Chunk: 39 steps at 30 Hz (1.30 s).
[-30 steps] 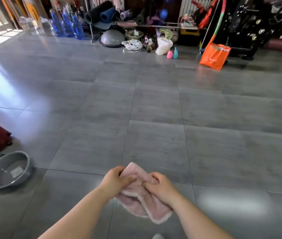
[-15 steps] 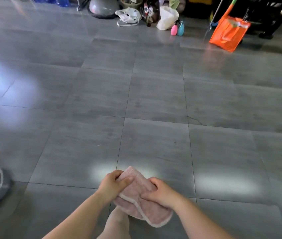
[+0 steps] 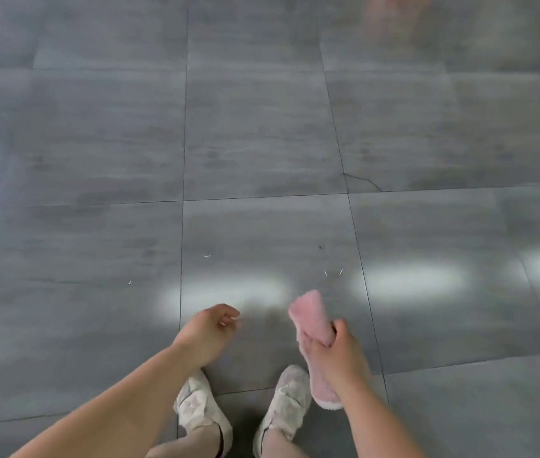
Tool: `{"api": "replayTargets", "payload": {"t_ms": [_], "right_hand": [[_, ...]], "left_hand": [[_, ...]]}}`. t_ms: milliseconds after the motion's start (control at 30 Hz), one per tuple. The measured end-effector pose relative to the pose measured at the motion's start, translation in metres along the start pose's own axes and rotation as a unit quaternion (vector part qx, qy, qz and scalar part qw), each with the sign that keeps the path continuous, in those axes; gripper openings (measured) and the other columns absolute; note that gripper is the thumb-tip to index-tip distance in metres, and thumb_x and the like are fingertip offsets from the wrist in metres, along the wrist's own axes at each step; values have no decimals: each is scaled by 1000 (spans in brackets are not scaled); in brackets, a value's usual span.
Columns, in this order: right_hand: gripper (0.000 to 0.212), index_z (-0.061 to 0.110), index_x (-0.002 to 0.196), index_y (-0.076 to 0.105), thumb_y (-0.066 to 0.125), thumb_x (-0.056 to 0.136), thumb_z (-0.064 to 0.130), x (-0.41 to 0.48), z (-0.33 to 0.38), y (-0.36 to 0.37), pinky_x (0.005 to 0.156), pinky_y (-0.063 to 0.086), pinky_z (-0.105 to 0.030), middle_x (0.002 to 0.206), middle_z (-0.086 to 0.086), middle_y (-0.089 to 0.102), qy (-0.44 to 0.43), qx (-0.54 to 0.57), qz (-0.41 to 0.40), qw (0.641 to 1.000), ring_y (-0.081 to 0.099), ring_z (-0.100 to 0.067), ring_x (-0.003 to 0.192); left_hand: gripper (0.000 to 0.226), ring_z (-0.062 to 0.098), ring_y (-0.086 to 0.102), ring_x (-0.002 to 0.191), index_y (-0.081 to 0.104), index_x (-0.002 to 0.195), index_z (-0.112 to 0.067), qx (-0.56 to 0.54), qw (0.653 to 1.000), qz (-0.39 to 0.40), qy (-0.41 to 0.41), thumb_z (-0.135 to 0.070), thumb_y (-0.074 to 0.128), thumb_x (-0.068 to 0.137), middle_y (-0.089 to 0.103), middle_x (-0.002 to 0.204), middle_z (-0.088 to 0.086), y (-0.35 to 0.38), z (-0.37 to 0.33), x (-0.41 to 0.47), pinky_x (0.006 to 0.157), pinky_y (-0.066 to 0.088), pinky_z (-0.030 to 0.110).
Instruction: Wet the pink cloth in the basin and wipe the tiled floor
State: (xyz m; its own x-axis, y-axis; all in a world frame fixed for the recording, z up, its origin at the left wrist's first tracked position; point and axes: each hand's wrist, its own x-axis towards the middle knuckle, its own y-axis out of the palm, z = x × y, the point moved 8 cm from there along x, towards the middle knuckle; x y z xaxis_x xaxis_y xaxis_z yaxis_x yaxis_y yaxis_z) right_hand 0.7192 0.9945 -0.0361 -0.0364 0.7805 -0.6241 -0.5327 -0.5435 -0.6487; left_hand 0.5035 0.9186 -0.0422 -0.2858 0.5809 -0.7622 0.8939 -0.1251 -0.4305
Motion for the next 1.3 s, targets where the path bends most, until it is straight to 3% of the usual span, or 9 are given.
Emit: {"api": "replayTargets", "payload": {"t_ms": [267, 367, 433, 533, 767, 933, 1067, 1200, 1300], "right_hand": [[43, 12, 76, 61, 84, 50, 38, 176, -103, 62, 43, 44, -31, 64, -6, 67, -102, -218, -187, 953, 63, -30, 55], [53, 22, 90, 56, 60, 50, 57, 229, -126, 131, 73, 49, -43, 78, -1, 73, -218, -350, -155, 898, 56, -23, 80], [73, 25, 112, 47, 49, 50, 63, 261, -150, 163, 111, 17, -50, 127, -7, 55, -251, -383, -149, 876, 42, -30, 112], [114, 28, 137, 31, 58, 32, 65, 296, -174, 209, 110, -3, -47, 157, -9, -6, -293, -420, -102, 853, -6, -33, 144], [66, 15, 122, 43, 40, 57, 24, 296, -185, 189, 110, 12, -34, 157, 0, 8, -313, -218, -212, 900, 0, -13, 145], [65, -6, 119, 47, 33, 63, 23, 324, -214, 131, 101, 37, -46, 125, -31, 53, -92, -16, -352, 931, 49, -41, 116], [59, -5, 131, 40, 35, 77, 16, 367, -188, 100, 111, 27, -47, 141, -27, 39, 90, 70, -360, 926, 36, -40, 132], [64, 7, 144, 20, 25, 86, 31, 400, -116, 131, 117, 2, -39, 155, -14, 16, -54, -41, -241, 968, 4, -27, 145], [77, 12, 139, 33, 23, 74, 53, 398, -80, 172, 112, 7, -44, 146, -14, 40, -196, -165, -206, 944, 18, -29, 140]], "left_hand": [[36, 15, 51, 116, 44, 128, -24, 142, 989, -9, 48, -25, 44, 92, 53, 129, -4, 91, 36, 201, 86, 40, 21], [48, 17, 37, 133, 30, 138, -27, 237, 965, -10, 116, -29, 43, 92, 32, 148, -6, 121, 33, 264, 103, 33, 24], [58, 17, 23, 141, 18, 142, -29, 298, 944, -12, 144, -35, 45, 91, 15, 155, -5, 135, 34, 303, 112, 22, 26], [65, 15, 8, 145, 11, 144, -31, 382, 904, -9, 192, -45, 44, 89, 2, 157, -3, 154, 27, 349, 117, 9, 30], [77, 15, -3, 145, 1, 144, -32, 391, 911, 4, 131, -56, 43, 85, -8, 157, -4, 146, 63, 356, 118, 1, 37], [90, 16, -15, 144, -16, 142, -27, 419, 903, -20, 92, -62, 42, 82, -18, 155, 0, 140, 91, 355, 118, -4, 40], [94, 19, -19, 143, -20, 141, -23, 406, 907, -19, 114, -55, 47, 83, -23, 154, 0, 136, 86, 360, 118, -5, 36], [98, 15, -19, 142, -15, 143, -20, 388, 914, -25, 117, -65, 44, 78, -25, 151, -2, 135, 88, 361, 118, 1, 40], [97, 21, 17, 138, 36, 137, -18, 431, 892, -25, 137, -77, 30, 60, 36, 146, 9, 138, 94, 366, 94, 43, 57]]}}
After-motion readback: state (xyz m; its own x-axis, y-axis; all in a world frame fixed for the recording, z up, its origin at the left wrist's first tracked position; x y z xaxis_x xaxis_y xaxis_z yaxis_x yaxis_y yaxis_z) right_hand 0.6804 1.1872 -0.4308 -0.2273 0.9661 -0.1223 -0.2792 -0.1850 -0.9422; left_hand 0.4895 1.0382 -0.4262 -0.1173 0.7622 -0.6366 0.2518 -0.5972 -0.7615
